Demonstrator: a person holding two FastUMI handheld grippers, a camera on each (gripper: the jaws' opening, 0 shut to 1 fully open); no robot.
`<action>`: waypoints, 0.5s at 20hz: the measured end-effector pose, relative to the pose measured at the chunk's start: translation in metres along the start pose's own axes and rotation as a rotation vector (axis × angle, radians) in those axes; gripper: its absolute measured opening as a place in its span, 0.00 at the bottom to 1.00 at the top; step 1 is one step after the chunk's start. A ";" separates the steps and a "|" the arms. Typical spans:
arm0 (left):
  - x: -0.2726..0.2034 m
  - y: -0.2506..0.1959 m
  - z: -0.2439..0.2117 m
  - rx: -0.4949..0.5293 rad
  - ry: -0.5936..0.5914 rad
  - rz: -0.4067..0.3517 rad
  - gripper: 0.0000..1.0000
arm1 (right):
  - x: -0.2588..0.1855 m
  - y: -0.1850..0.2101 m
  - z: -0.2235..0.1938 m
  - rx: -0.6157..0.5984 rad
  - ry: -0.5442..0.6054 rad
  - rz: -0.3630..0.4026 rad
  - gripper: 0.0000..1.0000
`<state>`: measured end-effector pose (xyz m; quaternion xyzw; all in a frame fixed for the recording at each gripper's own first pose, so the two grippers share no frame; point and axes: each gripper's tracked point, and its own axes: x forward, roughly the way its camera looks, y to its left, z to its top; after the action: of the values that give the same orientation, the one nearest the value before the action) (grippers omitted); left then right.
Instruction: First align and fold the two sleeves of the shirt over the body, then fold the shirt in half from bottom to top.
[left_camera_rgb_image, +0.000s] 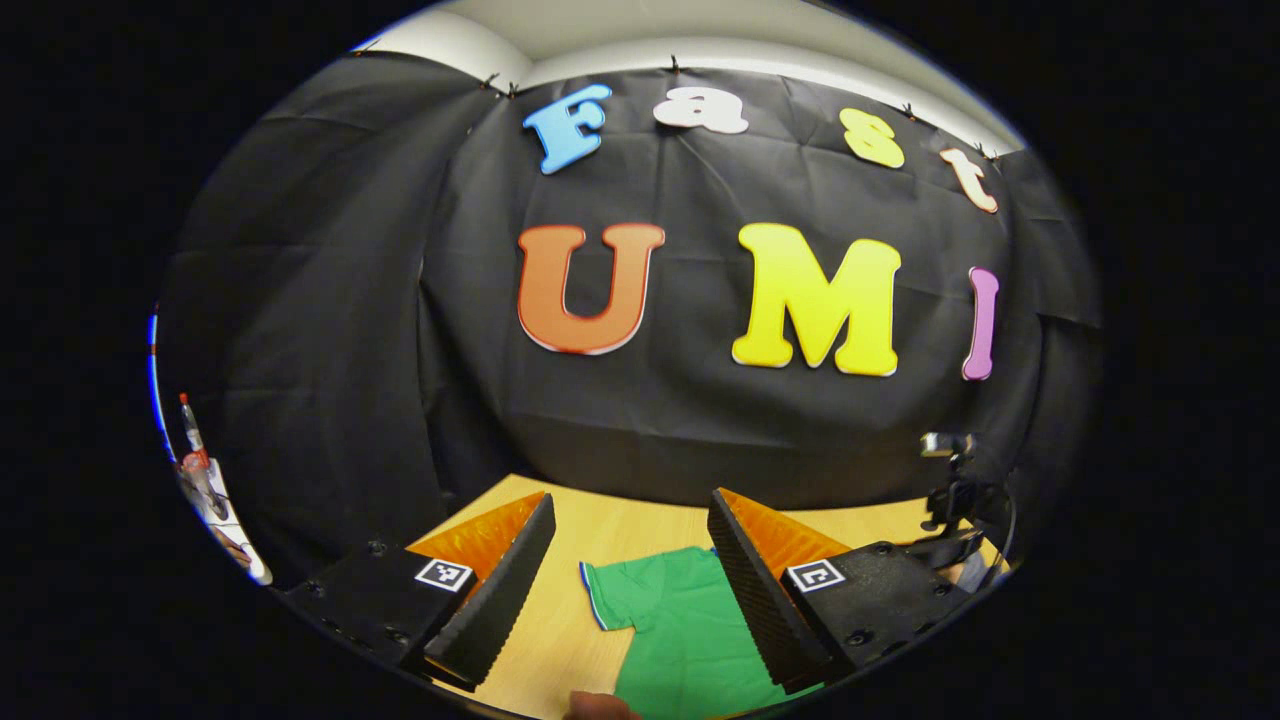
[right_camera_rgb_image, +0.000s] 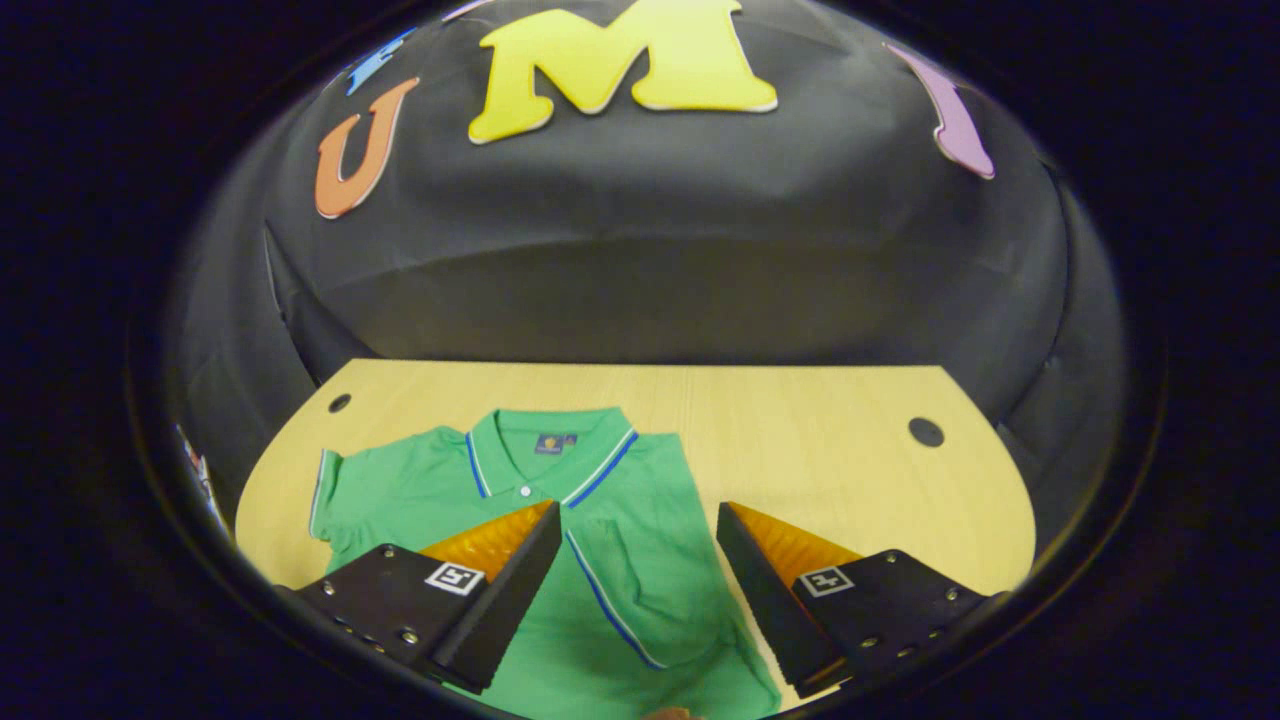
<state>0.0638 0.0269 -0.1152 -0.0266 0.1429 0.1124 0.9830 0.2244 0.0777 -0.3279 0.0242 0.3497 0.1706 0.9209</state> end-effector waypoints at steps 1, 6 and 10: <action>0.013 0.000 -0.014 -0.018 0.041 -0.004 0.99 | -0.015 -0.004 0.011 -0.004 -0.038 0.001 0.98; 0.080 0.018 -0.065 -0.022 0.150 0.022 0.99 | -0.095 -0.028 0.056 0.026 -0.171 -0.014 0.98; 0.128 0.032 -0.101 0.065 0.206 0.039 0.99 | -0.170 -0.039 0.094 0.069 -0.289 -0.027 0.97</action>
<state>0.1482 0.0773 -0.2498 -0.0034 0.2472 0.1233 0.9611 0.1790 -0.0081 -0.1552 0.0754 0.2195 0.1410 0.9624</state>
